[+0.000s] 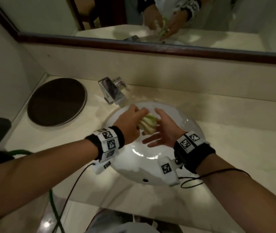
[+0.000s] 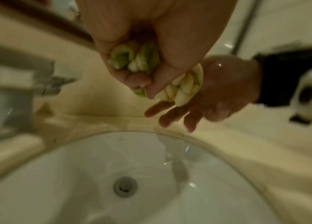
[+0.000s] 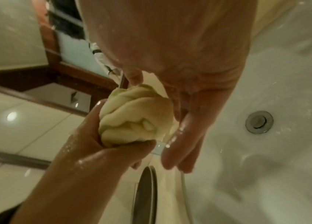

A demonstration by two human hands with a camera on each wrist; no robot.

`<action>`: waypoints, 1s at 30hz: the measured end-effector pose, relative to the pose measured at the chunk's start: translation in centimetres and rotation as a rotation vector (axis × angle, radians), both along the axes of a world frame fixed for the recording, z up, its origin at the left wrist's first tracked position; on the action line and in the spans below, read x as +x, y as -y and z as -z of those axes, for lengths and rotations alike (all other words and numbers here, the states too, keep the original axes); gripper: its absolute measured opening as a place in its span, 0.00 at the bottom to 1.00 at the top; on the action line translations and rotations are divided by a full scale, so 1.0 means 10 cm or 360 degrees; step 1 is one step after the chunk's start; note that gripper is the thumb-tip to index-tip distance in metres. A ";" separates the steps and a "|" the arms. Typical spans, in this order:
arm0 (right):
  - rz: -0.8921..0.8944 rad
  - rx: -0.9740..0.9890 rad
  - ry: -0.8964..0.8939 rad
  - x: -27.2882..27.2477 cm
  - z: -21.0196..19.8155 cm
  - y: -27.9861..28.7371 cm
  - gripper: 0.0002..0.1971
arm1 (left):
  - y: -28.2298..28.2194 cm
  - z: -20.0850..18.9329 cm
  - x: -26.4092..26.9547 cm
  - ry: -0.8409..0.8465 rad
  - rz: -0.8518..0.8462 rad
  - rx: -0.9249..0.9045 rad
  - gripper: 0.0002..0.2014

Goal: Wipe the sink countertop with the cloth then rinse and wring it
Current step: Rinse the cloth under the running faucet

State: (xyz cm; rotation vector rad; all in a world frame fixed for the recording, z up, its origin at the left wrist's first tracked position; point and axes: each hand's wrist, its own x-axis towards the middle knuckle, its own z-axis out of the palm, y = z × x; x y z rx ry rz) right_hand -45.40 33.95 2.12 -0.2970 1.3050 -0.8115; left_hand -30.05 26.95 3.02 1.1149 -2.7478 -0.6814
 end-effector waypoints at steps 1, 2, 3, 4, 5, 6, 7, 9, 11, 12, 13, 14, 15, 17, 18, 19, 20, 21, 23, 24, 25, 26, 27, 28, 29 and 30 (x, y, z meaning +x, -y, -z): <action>0.0052 -0.0018 0.0061 0.00 -0.03 0.01 0.37 | -0.02 -0.06 -0.03 0.0022 0.0108 -0.0108 0.28; 0.0122 -0.0028 0.0103 0.00 -0.04 0.02 0.36 | -0.04 -0.10 -0.07 0.0047 0.0201 -0.0193 0.29; 0.0204 -0.0030 0.0137 0.02 -0.07 0.05 0.33 | -0.06 -0.12 -0.11 0.0054 0.0259 -0.0271 0.30; 0.0287 -0.0033 0.0128 0.04 -0.10 0.08 0.29 | -0.09 -0.12 -0.14 0.0059 0.0275 -0.0342 0.32; 0.0363 -0.0043 0.0096 0.06 -0.13 0.11 0.25 | -0.11 -0.13 -0.18 0.0087 0.0275 -0.0415 0.32; 0.0411 -0.0050 0.0017 0.08 -0.15 0.14 0.21 | -0.14 -0.14 -0.23 0.0147 0.0255 -0.0469 0.32; 0.0449 -0.0052 -0.0088 0.09 -0.18 0.17 0.18 | -0.16 -0.17 -0.28 0.0224 0.0226 -0.0498 0.31; 0.0556 -0.0036 -0.0340 0.13 -0.25 0.21 0.16 | -0.18 -0.25 -0.36 0.0361 0.0139 -0.0551 0.27; 0.0603 -0.0107 -0.0629 0.15 -0.27 0.23 0.13 | -0.16 -0.32 -0.42 0.0407 0.0086 -0.0558 0.21; 0.0556 -0.0178 -0.0791 0.16 -0.27 0.25 0.13 | -0.14 -0.35 -0.44 0.0428 0.0061 -0.0533 0.19; 0.0484 -0.0250 -0.0935 0.17 -0.29 0.27 0.14 | -0.12 -0.39 -0.47 0.0438 0.0048 -0.0516 0.18; 0.0394 -0.0289 -0.1062 0.17 -0.31 0.28 0.17 | -0.10 -0.43 -0.50 0.0458 0.0043 -0.0496 0.17; 0.0317 -0.0314 -0.1162 0.16 -0.33 0.29 0.20 | -0.07 -0.47 -0.53 0.0463 0.0035 -0.0467 0.16; 0.0240 -0.0344 -0.1368 0.12 -0.37 0.34 0.17 | -0.02 -0.53 -0.55 0.0462 -0.0012 -0.0348 0.12; 0.0222 -0.0342 -0.1472 0.09 -0.38 0.37 0.15 | 0.00 -0.56 -0.56 0.0458 -0.0039 -0.0309 0.11; 0.0238 -0.0323 -0.1555 0.06 -0.41 0.41 0.15 | 0.03 -0.58 -0.57 0.0453 -0.0064 -0.0301 0.09; 0.0271 -0.0304 -0.1611 0.05 -0.43 0.44 0.16 | 0.06 -0.59 -0.56 0.0450 -0.0090 -0.0290 0.09; 0.0293 -0.0301 -0.1645 0.05 -0.45 0.47 0.18 | 0.09 -0.60 -0.56 0.0431 -0.0109 -0.0263 0.08; 0.0273 -0.0346 -0.1697 0.06 -0.47 0.51 0.19 | 0.14 -0.61 -0.55 0.0379 -0.0099 -0.0193 0.09; 0.0250 -0.0370 -0.1726 0.06 -0.49 0.53 0.20 | 0.17 -0.60 -0.54 0.0354 -0.0100 -0.0153 0.06; 0.0222 -0.0398 -0.1761 0.06 -0.52 0.54 0.20 | 0.19 -0.62 -0.54 0.0327 -0.0095 -0.0107 0.02; 0.0189 -0.0428 -0.1797 0.05 -0.53 0.56 0.20 | 0.21 -0.64 -0.53 0.0286 -0.0089 -0.0056 0.02; 0.0143 -0.0453 -0.1831 0.04 -0.55 0.58 0.21 | 0.23 -0.65 -0.53 0.0246 -0.0070 0.0000 0.04; 0.0091 -0.0481 -0.1857 0.04 -0.57 0.59 0.21 | 0.26 -0.67 -0.53 0.0213 -0.0042 0.0075 0.03; 0.0055 -0.0514 -0.1883 0.04 -0.59 0.60 0.21 | 0.28 -0.68 -0.52 0.0170 0.0002 0.0162 0.04; 0.0037 -0.0554 -0.1915 0.06 -0.62 0.61 0.22 | 0.31 -0.69 -0.51 0.0119 0.0032 0.0270 0.08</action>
